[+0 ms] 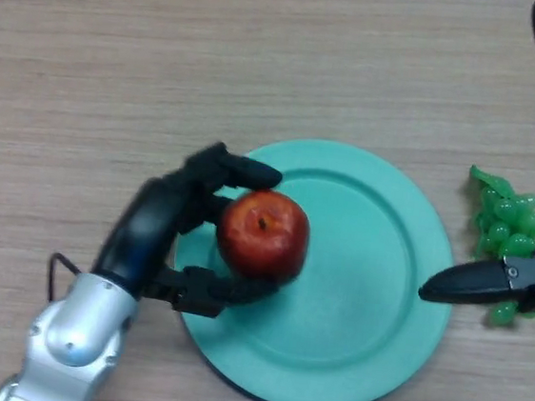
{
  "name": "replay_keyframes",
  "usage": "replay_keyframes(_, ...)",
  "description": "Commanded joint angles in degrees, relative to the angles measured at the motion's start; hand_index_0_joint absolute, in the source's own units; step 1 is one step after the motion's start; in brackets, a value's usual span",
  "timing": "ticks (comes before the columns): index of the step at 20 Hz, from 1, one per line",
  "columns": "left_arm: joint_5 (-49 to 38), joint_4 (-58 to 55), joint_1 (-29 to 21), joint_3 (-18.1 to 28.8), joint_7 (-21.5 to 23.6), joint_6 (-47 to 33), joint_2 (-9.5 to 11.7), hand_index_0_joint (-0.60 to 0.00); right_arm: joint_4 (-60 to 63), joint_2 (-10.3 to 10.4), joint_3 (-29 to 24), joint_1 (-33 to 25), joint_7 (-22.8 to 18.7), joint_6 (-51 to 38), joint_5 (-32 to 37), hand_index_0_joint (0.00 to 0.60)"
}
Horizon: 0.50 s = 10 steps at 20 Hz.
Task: Pick up the red apple and place it on the plate
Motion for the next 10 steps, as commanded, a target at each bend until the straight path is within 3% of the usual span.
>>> replay_keyframes(1, 1.76, -0.95, -2.58, 0.50, 4.00, -11.87, 0.56, -0.600, -2.89, -2.83, -3.15, -0.07, -2.18, -11.20, 2.36, 0.000)
replay_keyframes(4, -0.30, 1.87, -3.63, -1.31, 3.01, -14.69, 0.56, -0.600, -2.89, -4.78, -3.48, 0.50, -0.57, -11.09, 1.61, 0.000)
replay_keyframes(7, 0.23, 3.22, -4.28, -2.26, 3.66, -14.35, 0.56, -0.249, -2.89, -6.39, -3.71, 1.19, -1.43, -11.96, 2.62, 0.000)
replay_keyframes(8, 1.45, 4.61, -4.93, -3.22, 4.69, -13.64, 0.56, -0.100, -2.89, -7.87, -3.90, 2.16, -2.15, -12.99, 3.40, 0.000)
replay_keyframes(9, 3.23, 6.39, -5.67, -4.64, 6.49, -13.01, 0.56, -0.001, -2.89, -9.63, -4.58, 3.23, -2.85, -13.87, 4.42, 0.000)
replay_keyframes(10, 3.62, 6.89, -5.93, -5.27, 7.44, -12.62, 0.56, 0.000, -2.89, -9.94, -4.84, 3.64, -2.91, -14.17, 4.51, 0.000)
